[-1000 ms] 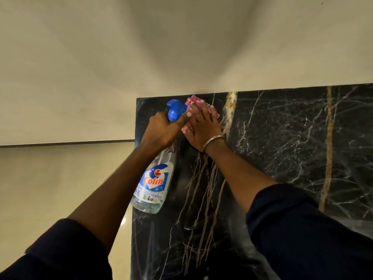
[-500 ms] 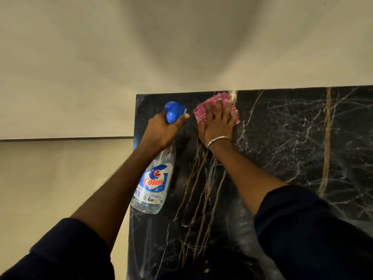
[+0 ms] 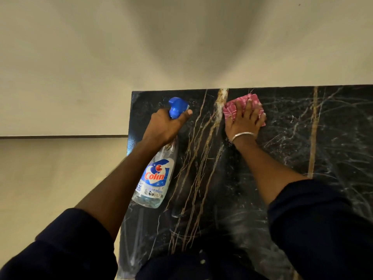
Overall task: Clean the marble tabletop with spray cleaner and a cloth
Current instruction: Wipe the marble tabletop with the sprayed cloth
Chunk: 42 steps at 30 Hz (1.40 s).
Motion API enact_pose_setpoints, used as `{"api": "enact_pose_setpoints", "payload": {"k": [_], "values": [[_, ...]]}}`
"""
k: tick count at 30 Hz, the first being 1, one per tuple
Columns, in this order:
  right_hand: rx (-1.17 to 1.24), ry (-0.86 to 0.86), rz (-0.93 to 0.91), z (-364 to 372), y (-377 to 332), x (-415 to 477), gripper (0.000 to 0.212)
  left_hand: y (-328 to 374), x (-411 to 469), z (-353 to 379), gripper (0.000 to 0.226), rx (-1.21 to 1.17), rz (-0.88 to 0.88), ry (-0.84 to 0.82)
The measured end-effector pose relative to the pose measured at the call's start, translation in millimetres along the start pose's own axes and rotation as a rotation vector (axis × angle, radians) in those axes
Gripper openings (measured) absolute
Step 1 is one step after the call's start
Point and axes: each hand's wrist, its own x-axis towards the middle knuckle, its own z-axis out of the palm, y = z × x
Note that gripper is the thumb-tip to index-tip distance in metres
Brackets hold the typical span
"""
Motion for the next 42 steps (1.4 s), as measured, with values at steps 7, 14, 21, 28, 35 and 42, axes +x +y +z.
{"api": "enact_pose_setpoints", "payload": {"k": [7,14,21,28,35,42], "values": [[-0.046,-0.005,-0.389,21,-43,-48,0.065,4,-14,18,0.032,0.052,-0.042,-0.01],[-0.047,0.039,-0.155,11,49,-35,0.068,6,-33,22,0.029,0.067,-0.058,-0.024],[0.05,-0.083,0.016,14,-18,-80,0.069,-2,-57,22,0.033,0.075,-0.06,-0.04],[-0.054,-0.144,-0.443,26,-11,-131,0.064,-17,-77,12,0.037,0.082,-0.051,-0.054],[0.022,-0.162,-0.091,13,29,-120,0.063,-29,-87,0,0.035,0.075,-0.054,-0.048],[0.085,-0.17,-0.081,31,-30,-170,0.07,-34,-107,3,0.034,0.07,-0.061,-0.08]]}}
